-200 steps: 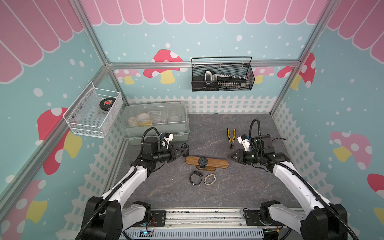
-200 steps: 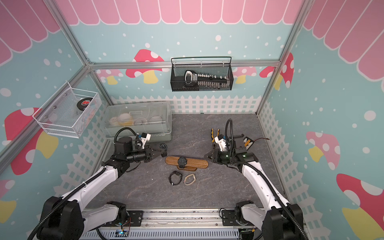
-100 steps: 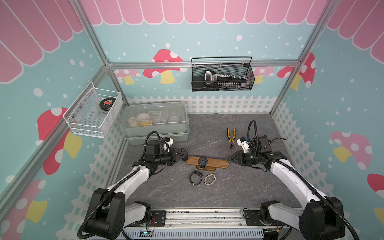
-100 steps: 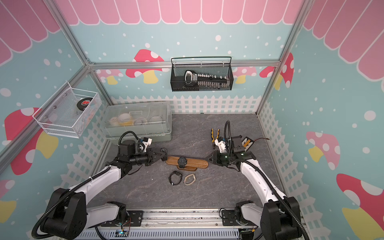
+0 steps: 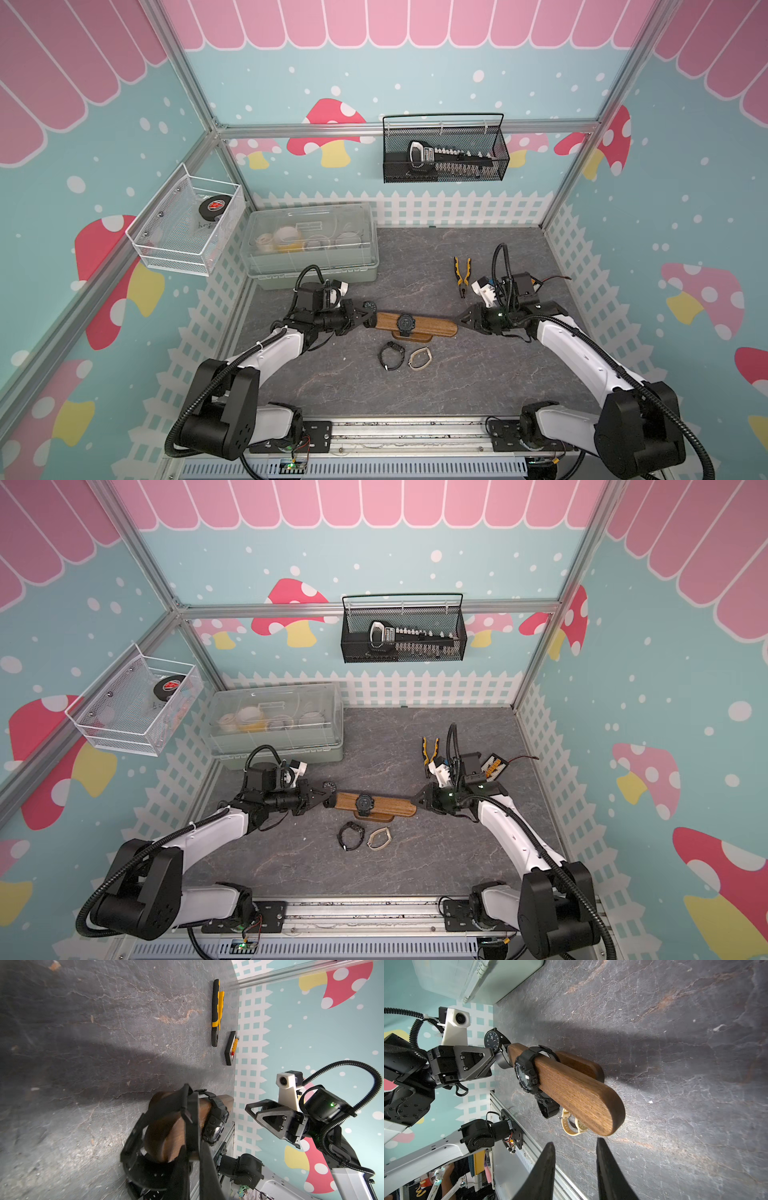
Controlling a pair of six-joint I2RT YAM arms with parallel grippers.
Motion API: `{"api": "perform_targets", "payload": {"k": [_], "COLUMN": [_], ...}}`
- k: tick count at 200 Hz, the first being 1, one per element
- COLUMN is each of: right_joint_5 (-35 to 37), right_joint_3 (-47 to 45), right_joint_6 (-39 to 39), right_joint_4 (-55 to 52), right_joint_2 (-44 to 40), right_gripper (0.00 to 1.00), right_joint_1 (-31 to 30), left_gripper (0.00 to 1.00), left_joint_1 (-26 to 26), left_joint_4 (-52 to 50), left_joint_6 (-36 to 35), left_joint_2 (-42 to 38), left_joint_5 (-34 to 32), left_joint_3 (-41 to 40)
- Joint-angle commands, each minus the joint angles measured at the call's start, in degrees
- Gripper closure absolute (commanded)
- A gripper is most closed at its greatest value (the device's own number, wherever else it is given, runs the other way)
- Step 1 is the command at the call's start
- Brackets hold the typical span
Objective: Place watch on stand
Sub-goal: Place the watch on the stand.
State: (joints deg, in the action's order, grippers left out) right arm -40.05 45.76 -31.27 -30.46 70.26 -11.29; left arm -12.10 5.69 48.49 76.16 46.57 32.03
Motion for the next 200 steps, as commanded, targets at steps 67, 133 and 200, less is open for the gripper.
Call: {"api": "perform_targets", "payload": {"k": [67,133,200], "right_joint_5": [-1.1,-0.8,-0.7], "right_joint_3": [-1.3,-0.5,0.8], "right_joint_6": [1.4,1.9,2.4], "right_joint_4": [-0.2,-1.4,-2.5], "right_joint_2": [1.0,1.3,2.0], "right_gripper": [0.68,0.68,0.68], "right_joint_1": [0.0,0.1,0.1], "left_gripper": [1.0,1.0,1.0], "left_joint_1": [-5.6,-6.1,-4.8], "left_joint_4": [8.4,5.5,-0.6], "left_joint_6": [3.6,2.2,0.1], "left_joint_2": [5.2,3.9,-1.4], "left_joint_5": [-0.8,-1.0,-2.1], "left_joint_3": [0.0,-1.0,-0.9]}}
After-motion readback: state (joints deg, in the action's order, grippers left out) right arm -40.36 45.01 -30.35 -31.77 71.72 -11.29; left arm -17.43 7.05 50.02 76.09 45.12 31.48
